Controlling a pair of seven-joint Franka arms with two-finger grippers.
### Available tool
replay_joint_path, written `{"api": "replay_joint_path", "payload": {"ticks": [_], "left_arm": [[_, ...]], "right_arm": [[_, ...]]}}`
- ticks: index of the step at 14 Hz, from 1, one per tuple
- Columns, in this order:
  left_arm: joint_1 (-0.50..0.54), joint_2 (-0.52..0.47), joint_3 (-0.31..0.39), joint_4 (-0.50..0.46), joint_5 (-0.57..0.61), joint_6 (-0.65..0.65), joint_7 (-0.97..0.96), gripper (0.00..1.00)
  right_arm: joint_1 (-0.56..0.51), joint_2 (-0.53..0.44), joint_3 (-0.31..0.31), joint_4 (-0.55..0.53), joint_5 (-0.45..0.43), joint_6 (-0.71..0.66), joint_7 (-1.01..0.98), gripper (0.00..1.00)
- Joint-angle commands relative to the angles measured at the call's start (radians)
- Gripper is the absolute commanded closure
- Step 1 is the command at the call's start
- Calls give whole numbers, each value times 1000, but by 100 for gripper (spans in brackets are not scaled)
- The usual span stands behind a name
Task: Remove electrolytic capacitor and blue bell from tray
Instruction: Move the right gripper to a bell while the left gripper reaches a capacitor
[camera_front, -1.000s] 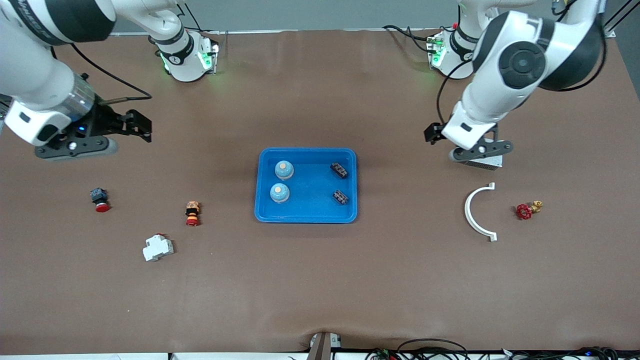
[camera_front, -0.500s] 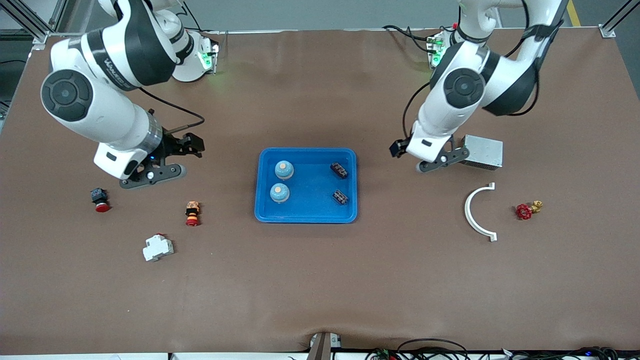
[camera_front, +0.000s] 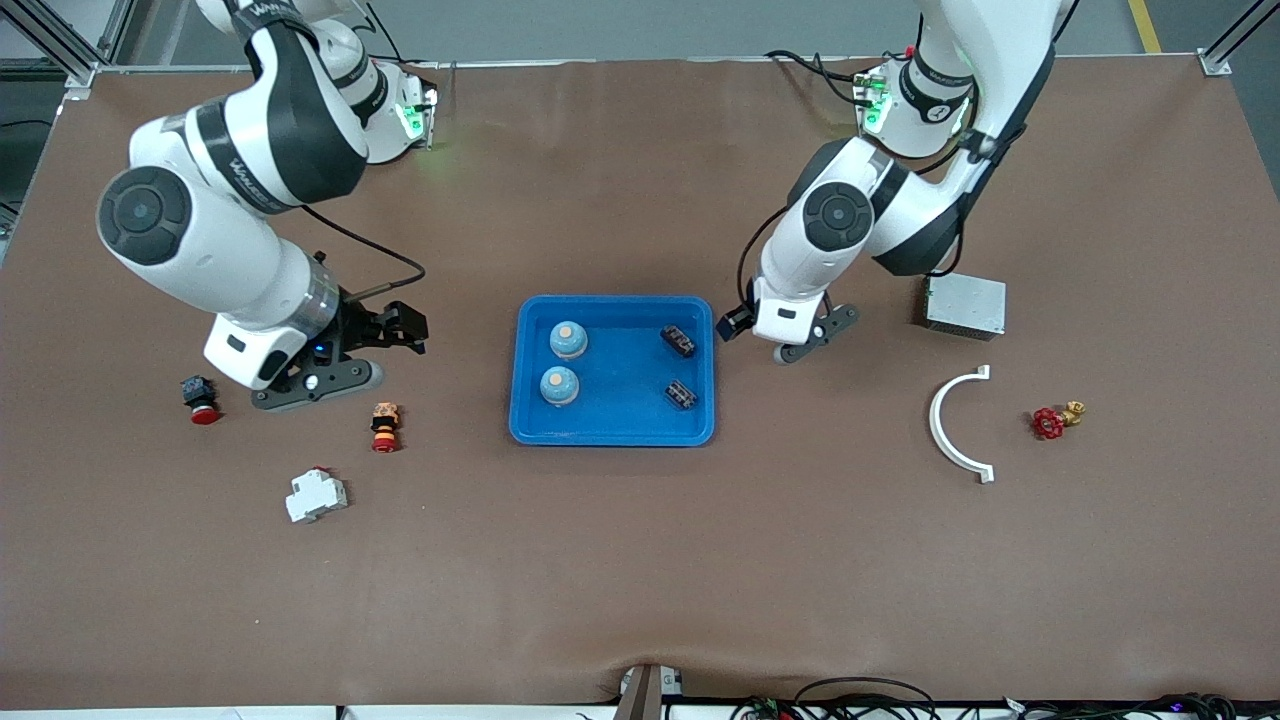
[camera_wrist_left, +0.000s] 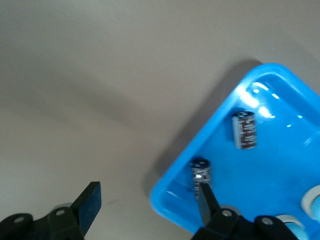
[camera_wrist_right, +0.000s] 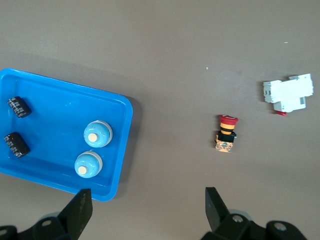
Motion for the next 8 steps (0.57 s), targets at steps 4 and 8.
{"api": "replay_joint_path", "payload": {"ticks": [4, 8], "left_arm": [[-80, 194, -2, 192, 83, 38, -213, 27], [-128, 276, 6, 243, 93, 40, -253, 32]], "right_arm": [[95, 89, -3, 38, 8, 48, 297, 0], [174, 169, -3, 30, 8, 160, 398, 0]]}}
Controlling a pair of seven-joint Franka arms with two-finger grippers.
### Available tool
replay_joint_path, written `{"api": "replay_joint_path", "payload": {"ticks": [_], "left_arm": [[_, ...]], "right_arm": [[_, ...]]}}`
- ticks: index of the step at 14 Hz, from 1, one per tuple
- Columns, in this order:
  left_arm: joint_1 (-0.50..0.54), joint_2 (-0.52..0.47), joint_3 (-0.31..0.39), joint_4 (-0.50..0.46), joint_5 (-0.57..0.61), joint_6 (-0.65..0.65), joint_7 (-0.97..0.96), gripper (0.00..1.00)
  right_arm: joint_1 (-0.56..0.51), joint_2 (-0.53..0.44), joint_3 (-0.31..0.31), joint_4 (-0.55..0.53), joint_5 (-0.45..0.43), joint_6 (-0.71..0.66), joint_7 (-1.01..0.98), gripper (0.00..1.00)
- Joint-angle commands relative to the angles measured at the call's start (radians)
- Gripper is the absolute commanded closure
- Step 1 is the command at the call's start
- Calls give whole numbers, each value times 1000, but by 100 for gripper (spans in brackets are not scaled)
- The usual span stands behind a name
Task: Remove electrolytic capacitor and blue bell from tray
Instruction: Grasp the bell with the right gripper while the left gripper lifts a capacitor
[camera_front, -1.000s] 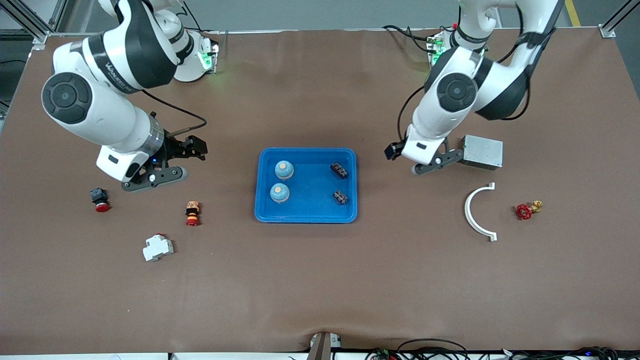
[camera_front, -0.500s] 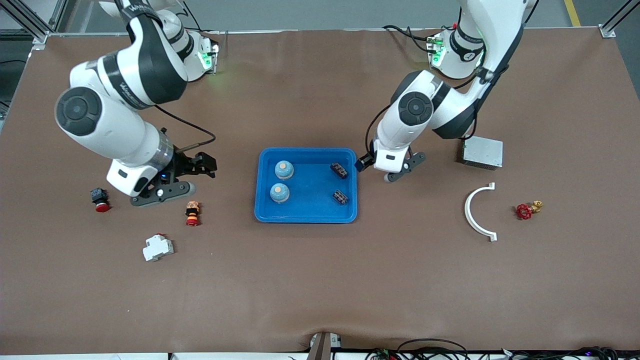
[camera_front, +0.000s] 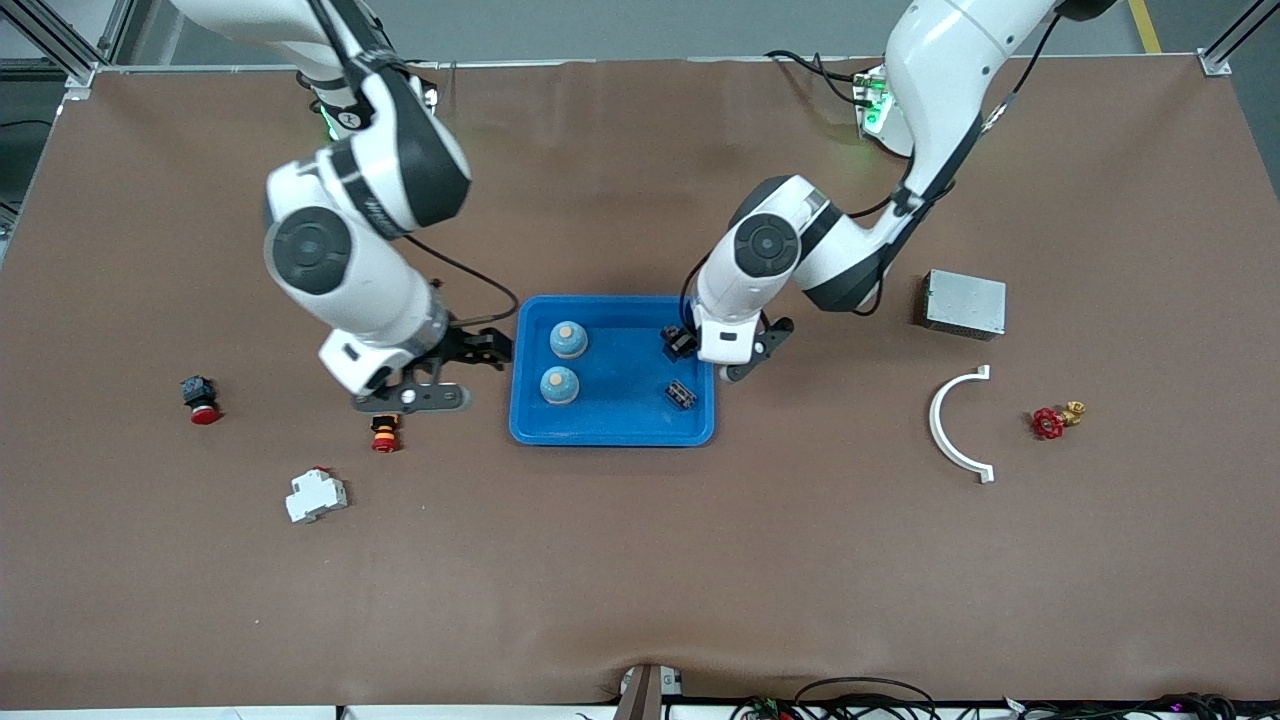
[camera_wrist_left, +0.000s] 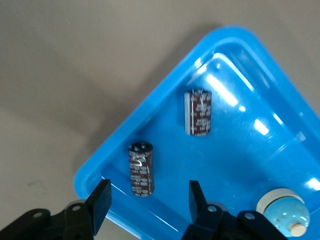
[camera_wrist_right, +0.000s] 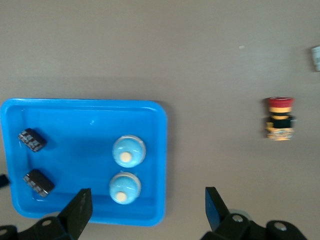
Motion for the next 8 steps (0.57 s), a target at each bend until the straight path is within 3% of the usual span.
{"api": "replay_joint_path", "payload": {"ticks": [1, 8], "left_arm": [[-23, 56, 7, 44, 23, 0, -27, 33], [-59, 113, 23, 30, 55, -2, -68, 41]], "right_arm": [[39, 69, -8, 18, 9, 64, 55, 0], [69, 222, -8, 18, 9, 118, 75, 0]]}}
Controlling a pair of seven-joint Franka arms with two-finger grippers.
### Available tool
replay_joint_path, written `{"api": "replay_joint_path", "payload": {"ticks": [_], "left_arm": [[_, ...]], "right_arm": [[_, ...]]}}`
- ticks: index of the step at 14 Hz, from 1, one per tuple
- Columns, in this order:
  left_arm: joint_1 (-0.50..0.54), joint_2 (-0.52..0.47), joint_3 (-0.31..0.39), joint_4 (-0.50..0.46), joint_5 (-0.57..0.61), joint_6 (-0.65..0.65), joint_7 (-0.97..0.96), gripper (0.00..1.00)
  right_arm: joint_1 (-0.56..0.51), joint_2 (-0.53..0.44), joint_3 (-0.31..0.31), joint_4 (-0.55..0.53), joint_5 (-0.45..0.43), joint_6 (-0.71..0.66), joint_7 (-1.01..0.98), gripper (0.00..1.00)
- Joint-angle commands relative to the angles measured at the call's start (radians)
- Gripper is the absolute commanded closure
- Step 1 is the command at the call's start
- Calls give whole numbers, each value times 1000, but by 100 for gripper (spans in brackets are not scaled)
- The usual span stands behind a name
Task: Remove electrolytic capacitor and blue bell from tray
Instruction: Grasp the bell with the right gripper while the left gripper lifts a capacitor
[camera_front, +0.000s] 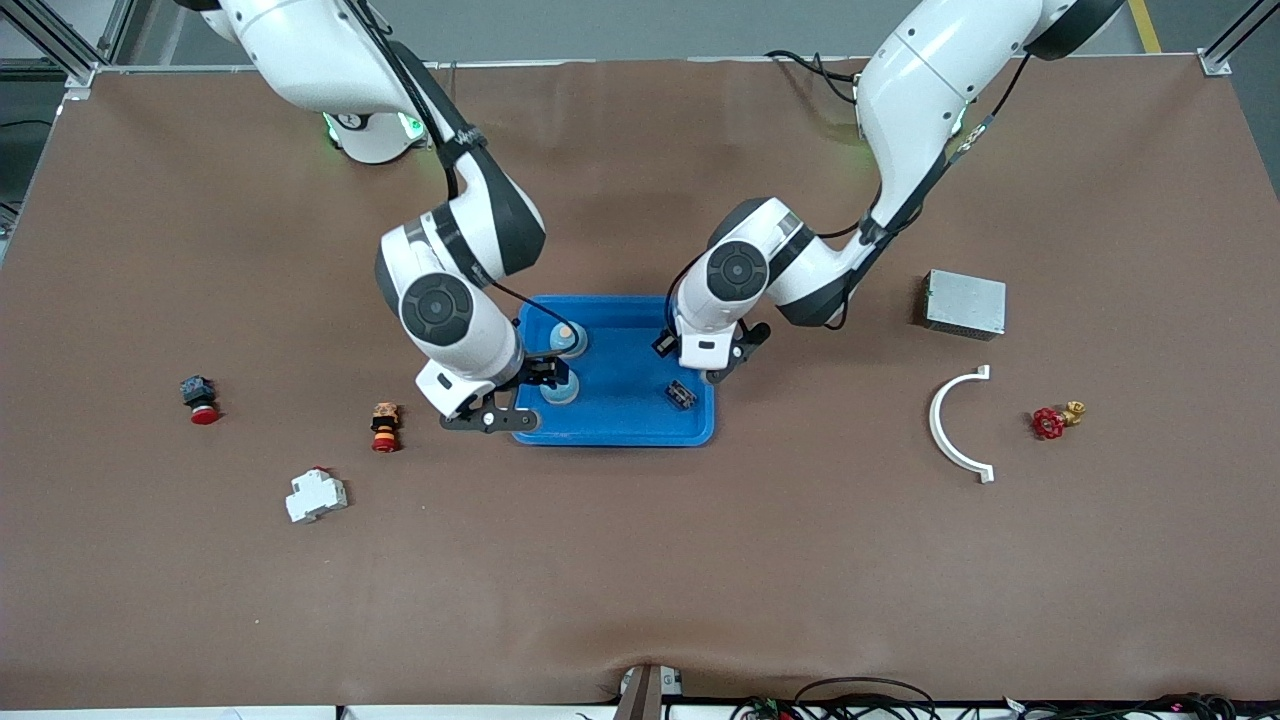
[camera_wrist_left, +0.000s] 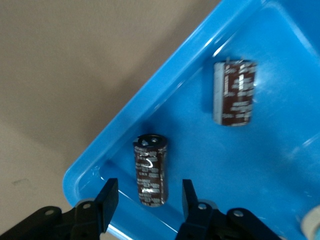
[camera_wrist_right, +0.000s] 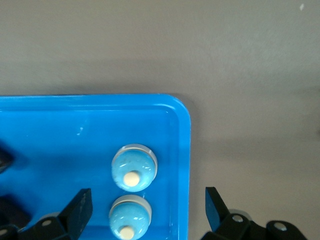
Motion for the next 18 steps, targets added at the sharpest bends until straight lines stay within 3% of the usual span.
{"api": "replay_joint_path", "payload": {"ticks": [1, 2, 4, 5, 6, 11, 15, 18], "left_arm": [[-22, 19, 16, 15, 38, -1, -48, 46], [-24, 22, 16, 15, 38, -1, -48, 47], [-24, 27, 16, 15, 38, -1, -48, 59], [-24, 31, 16, 16, 39, -1, -44, 76], [-30, 27, 16, 15, 48, -1, -42, 100], [-13, -19, 16, 24, 93, -15, -44, 100], [27, -128, 16, 24, 96, -72, -36, 100], [83, -218, 15, 15, 96, -197, -22, 100]], "right_arm": [[23, 48, -7, 18, 9, 30, 14, 0], [27, 64, -7, 18, 9, 52, 14, 0], [35, 78, -7, 18, 9, 81, 14, 0], [35, 88, -7, 18, 9, 90, 16, 0], [35, 91, -7, 18, 9, 99, 16, 0], [57, 121, -7, 13, 13, 122, 16, 0], [78, 134, -7, 7, 13, 122, 14, 0], [78, 143, -7, 6, 12, 122, 14, 0]]}}
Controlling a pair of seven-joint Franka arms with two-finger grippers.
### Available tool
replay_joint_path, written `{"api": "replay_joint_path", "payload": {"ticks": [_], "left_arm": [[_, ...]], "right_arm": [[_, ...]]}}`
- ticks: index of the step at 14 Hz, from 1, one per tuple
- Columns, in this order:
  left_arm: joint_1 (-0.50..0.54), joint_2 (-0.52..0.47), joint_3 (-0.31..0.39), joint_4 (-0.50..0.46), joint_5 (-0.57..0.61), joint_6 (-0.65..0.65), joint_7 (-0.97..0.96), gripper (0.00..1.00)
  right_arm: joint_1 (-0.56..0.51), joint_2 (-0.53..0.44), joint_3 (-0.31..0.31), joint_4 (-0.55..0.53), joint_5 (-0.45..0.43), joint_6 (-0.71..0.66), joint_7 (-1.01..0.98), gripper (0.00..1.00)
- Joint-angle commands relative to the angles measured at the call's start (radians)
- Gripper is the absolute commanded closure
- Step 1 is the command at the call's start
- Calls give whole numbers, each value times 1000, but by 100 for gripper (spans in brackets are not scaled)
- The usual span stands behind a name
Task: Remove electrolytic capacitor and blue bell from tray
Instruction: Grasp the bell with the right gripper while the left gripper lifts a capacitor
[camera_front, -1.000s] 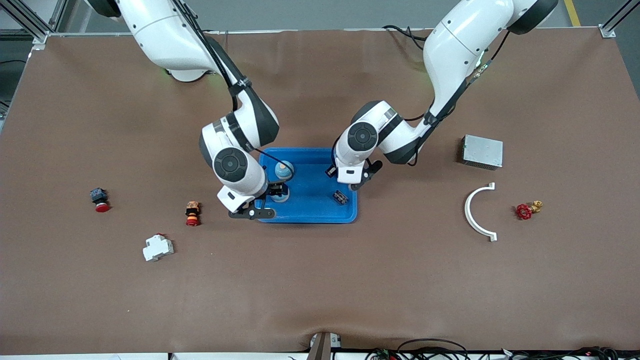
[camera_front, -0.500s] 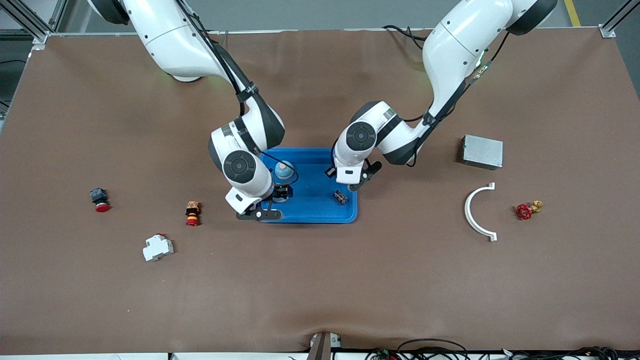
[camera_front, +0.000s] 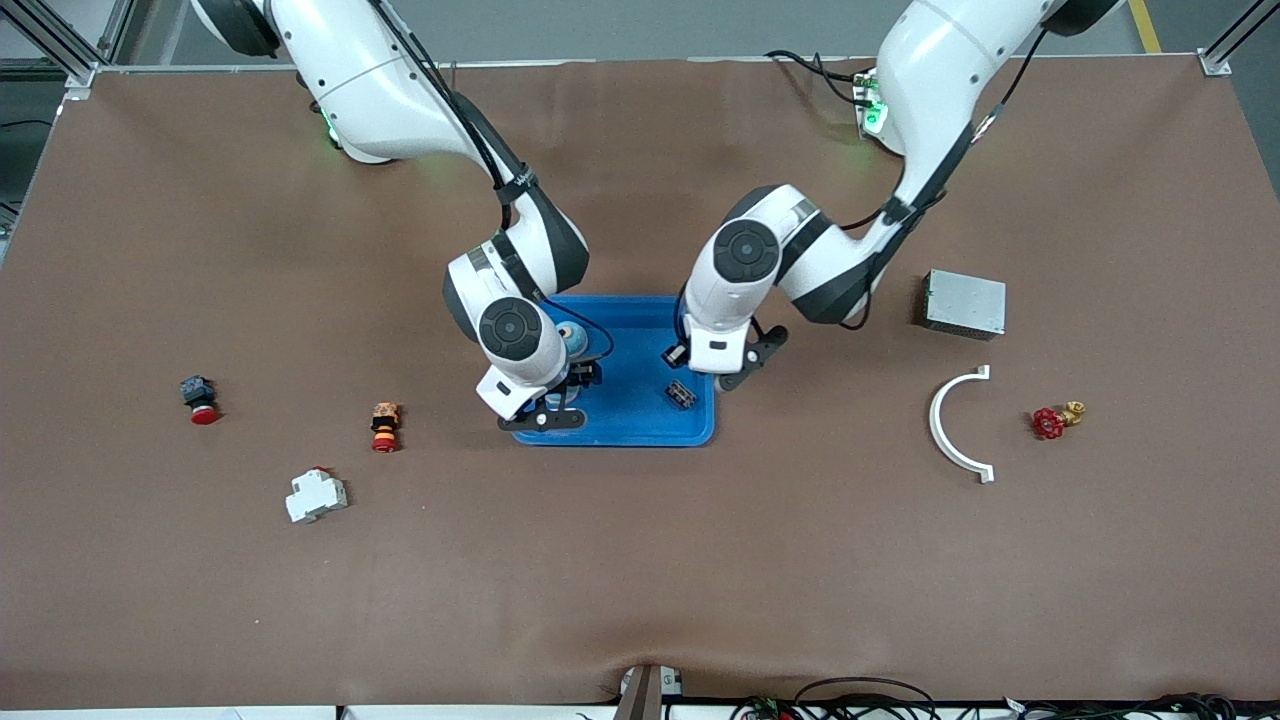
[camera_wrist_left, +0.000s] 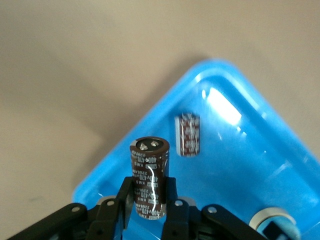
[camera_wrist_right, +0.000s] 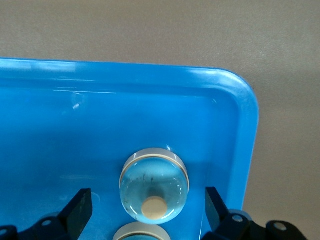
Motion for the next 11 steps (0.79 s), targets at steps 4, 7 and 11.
{"api": "replay_joint_path", "payload": {"ticks": [4, 7, 11], "left_arm": [[174, -126, -1, -34, 22, -202, 140, 100], [264, -126, -3, -49, 20, -217, 244, 100], [364, -115, -6, -89, 20, -216, 366, 100]], "right_arm": [[7, 20, -8, -2, 12, 9, 10, 0], [10, 23, -8, -4, 12, 9, 10, 0], [16, 23, -8, -4, 12, 8, 8, 29]]}}
